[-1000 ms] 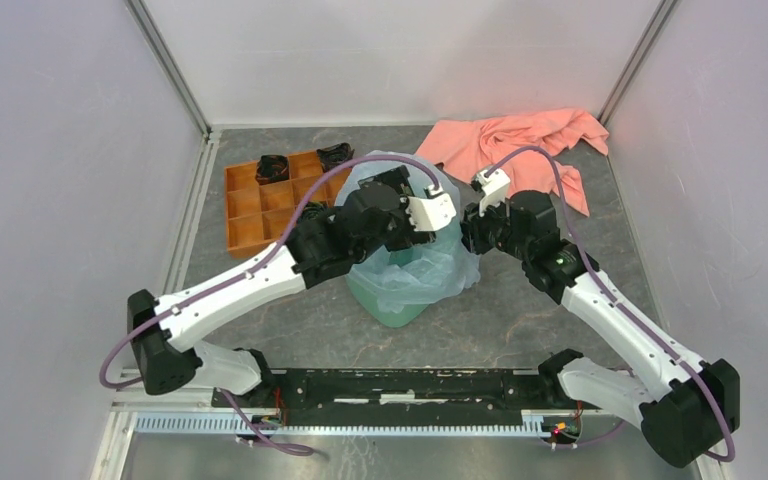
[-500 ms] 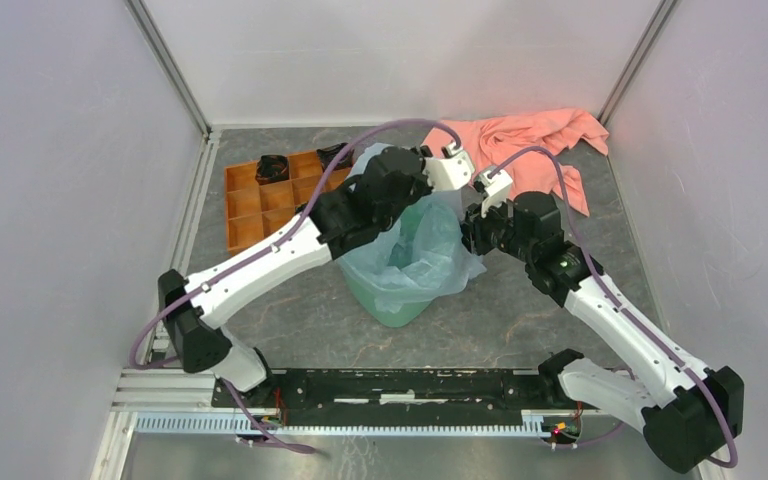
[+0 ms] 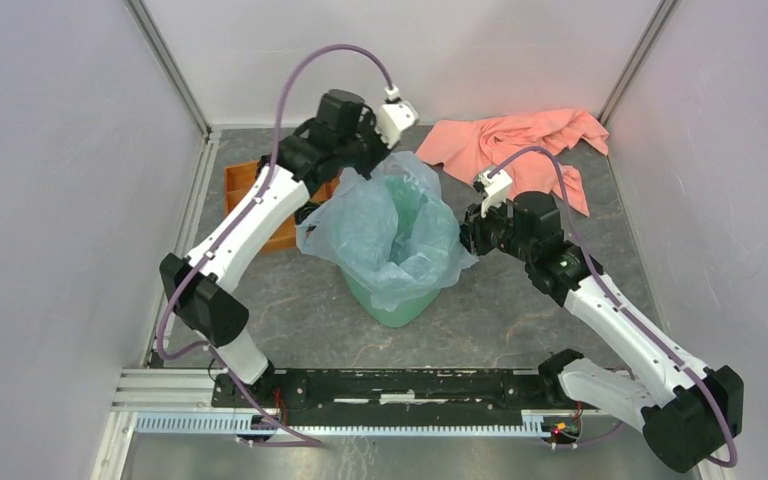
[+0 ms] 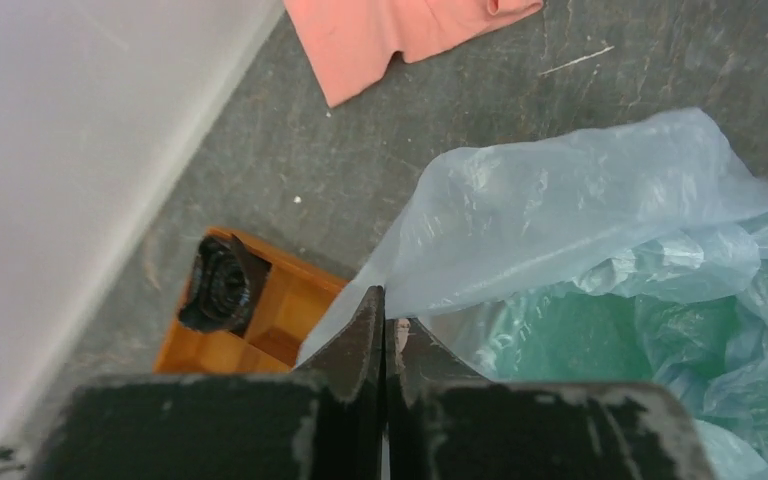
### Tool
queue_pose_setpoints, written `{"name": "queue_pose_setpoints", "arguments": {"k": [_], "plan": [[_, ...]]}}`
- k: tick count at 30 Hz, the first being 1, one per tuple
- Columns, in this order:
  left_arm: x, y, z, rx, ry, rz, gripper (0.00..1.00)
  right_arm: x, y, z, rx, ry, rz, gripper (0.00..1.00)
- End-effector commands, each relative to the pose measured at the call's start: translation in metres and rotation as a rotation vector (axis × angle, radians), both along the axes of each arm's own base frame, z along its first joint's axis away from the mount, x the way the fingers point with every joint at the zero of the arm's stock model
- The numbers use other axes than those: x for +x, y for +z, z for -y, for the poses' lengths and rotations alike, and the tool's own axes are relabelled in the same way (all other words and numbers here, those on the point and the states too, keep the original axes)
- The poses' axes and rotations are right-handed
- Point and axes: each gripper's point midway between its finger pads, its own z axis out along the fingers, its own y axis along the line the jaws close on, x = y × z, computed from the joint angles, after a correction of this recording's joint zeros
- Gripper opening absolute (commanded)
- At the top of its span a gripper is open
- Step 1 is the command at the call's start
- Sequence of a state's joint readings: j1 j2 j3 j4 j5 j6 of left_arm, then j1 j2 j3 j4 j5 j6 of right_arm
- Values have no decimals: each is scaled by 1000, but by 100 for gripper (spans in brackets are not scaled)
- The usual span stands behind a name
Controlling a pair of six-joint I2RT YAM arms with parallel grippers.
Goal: Put the trash bags into the trash bin
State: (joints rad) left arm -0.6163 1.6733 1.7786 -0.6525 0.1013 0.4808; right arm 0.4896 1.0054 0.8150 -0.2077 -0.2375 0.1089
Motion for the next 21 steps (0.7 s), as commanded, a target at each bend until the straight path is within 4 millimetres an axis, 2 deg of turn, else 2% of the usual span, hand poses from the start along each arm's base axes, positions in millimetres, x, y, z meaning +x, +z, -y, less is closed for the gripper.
{"name": "queue_pose_setpoints", "arguments": {"k": [1, 6, 8, 11, 16, 17, 18, 19, 21], "plan": [[-5, 13, 2, -242, 9, -184, 2, 4, 26, -13, 78, 33, 33, 30], [21, -14, -26, -383, 192, -375, 8, 7, 29, -11, 94, 10, 48, 31], [22, -23, -33, -454, 231, -459, 13, 10, 25, -8, 78, -11, 52, 31], [18, -39, -42, -520, 284, -555, 28, 12, 14, -6, 65, -28, 38, 30], [10, -48, -53, -558, 342, -608, 43, 13, -5, -11, 79, -19, 1, 26], [10, -48, -59, -550, 378, -585, 62, 13, -9, -11, 79, -19, -5, 25], [10, -46, -65, -546, 408, -559, 88, 13, -11, -11, 80, -21, -8, 25], [10, -44, -74, -535, 446, -525, 98, 13, -14, -11, 77, -22, -12, 23], [10, -34, -91, -514, 514, -446, 100, 13, -20, -9, 68, -31, -22, 21]]}}
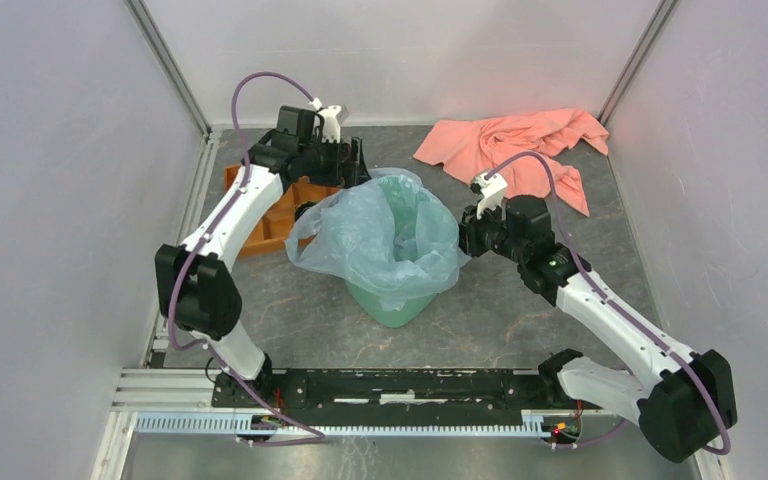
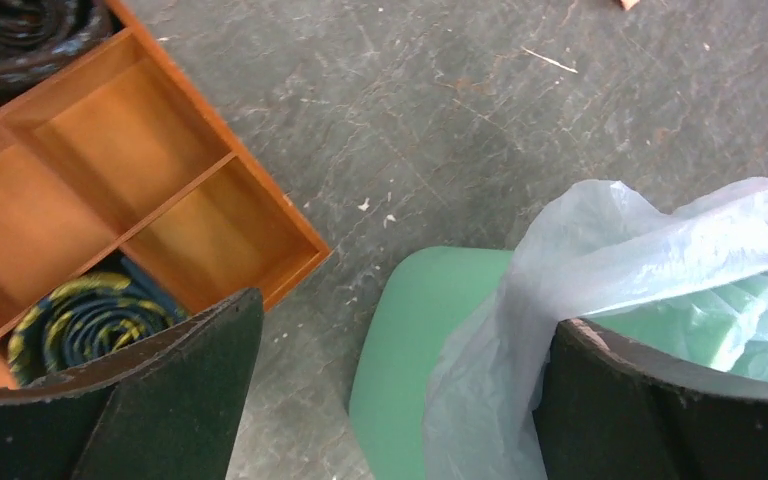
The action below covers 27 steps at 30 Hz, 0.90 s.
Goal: Put the trash bags into the trash bin
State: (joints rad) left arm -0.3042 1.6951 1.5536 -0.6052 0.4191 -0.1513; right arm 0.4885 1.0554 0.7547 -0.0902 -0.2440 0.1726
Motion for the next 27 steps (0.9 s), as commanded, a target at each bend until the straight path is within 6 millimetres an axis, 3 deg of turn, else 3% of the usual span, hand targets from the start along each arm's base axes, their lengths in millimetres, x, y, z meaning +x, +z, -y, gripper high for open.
{"name": "queue_pose_setpoints", "arguments": {"k": [1, 5, 11, 14, 19, 24, 27], "plan": [[-2, 60, -32, 36, 170, 176, 100, 3, -4, -1, 15, -12, 10, 21], [-20, 101, -68, 99, 293, 275, 100, 1, -7, 1, 14, -12, 13, 21], [-70, 145, -119, 146, 480, 398, 100, 0, -8, 4, -8, -5, 33, 21], [-100, 132, -134, 140, 541, 368, 100, -2, -8, 2, -11, 11, 35, 21], [-149, 83, -117, -36, 506, 253, 100, -4, -4, -3, 23, 40, 57, 22], [-162, 58, -97, -207, 498, 196, 91, -7, -12, -12, 32, 87, 26, 22], [-161, 43, -88, -259, 489, 156, 77, -9, -11, -14, 42, 98, 20, 22]]}}
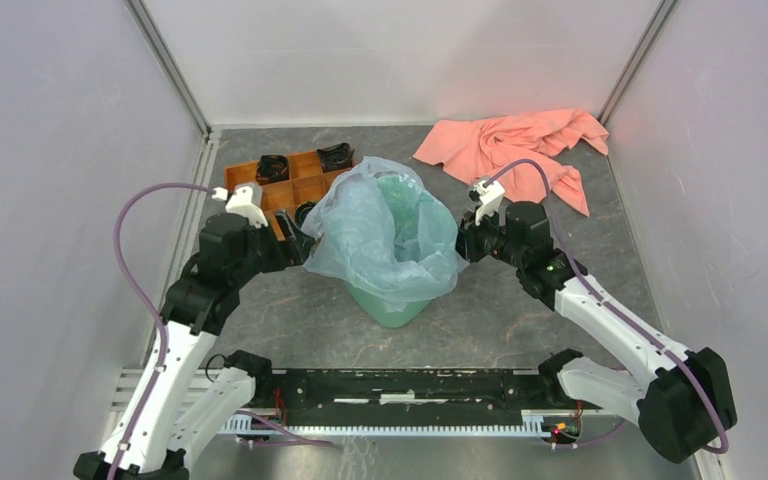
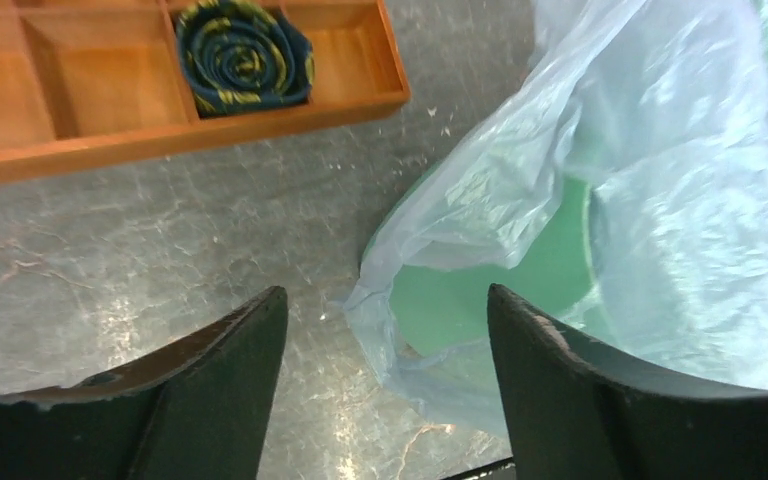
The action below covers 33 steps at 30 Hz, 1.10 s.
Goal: Put the trash bags into the trash bin
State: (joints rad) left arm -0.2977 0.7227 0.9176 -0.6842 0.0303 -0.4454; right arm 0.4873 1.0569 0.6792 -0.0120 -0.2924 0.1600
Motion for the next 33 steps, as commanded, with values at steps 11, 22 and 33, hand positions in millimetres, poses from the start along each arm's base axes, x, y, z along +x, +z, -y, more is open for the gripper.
{"name": "queue_pose_setpoints", "arguments": {"k": [11, 22, 33], "plan": [[34, -32, 27, -121, -26, 1, 40, -2, 8, -9, 55, 33, 8, 22], [15, -110, 38, -182, -47, -172, 2, -5, -26, -2, 18, -4, -50, 21], [-11, -150, 66, -394, -109, -280, 2, -3, -18, -5, 29, 3, -56, 22]]}}
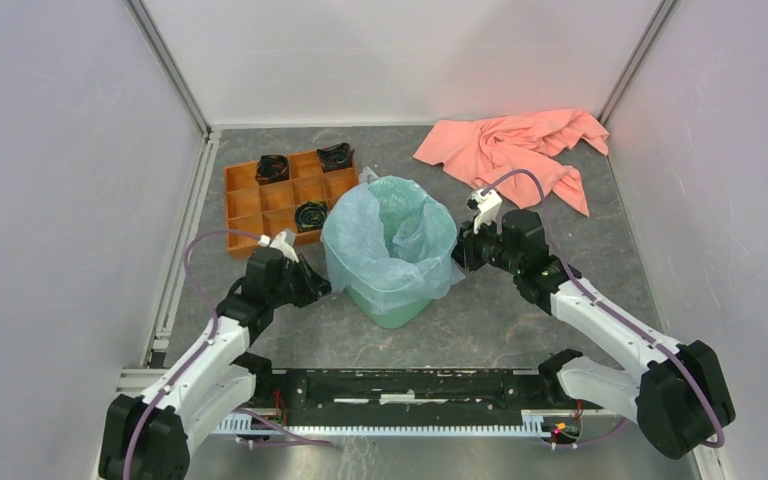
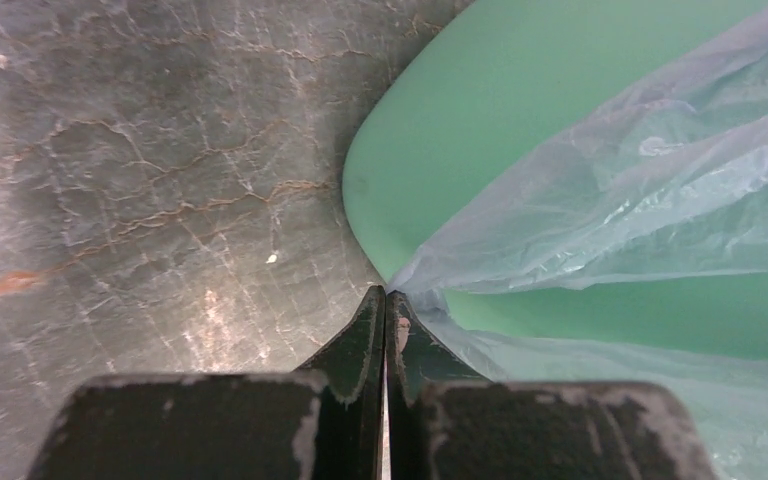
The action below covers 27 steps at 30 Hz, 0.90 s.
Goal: Put the trash bags into the trash bin
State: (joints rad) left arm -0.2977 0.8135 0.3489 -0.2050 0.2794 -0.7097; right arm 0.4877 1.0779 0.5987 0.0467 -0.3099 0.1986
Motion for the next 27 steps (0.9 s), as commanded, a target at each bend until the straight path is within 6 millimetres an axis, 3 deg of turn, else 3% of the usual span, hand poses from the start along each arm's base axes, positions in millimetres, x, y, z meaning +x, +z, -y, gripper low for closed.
{"name": "queue_pose_setpoints", "arguments": {"k": [1, 4, 8, 12, 15, 17, 23, 27], "plan": [[6, 13, 21, -130, -32, 20, 2, 8, 17, -5, 24, -1, 19, 22], [6, 9, 28, -143, -54, 1, 2, 17, 19, -9, 43, -17, 25, 22], [2, 7, 26, -141, -41, -3, 2, 11, -17, -6, 25, -39, -63, 20], [3, 20, 3, -27, 29, 33, 2, -9, -61, 9, -13, -72, -129, 20], [6, 27, -13, -10, 143, 48, 2, -18, -73, 16, -38, -80, -154, 21], [6, 16, -21, -3, 210, 25, 2, -17, -66, 16, -32, -83, -140, 21], [-5, -32, -8, -80, 201, -87, 2, -6, -14, 2, 31, -43, -69, 23], [-13, -45, -20, -46, 270, -145, 2, 0, 5, 9, 2, -63, -13, 27]]}}
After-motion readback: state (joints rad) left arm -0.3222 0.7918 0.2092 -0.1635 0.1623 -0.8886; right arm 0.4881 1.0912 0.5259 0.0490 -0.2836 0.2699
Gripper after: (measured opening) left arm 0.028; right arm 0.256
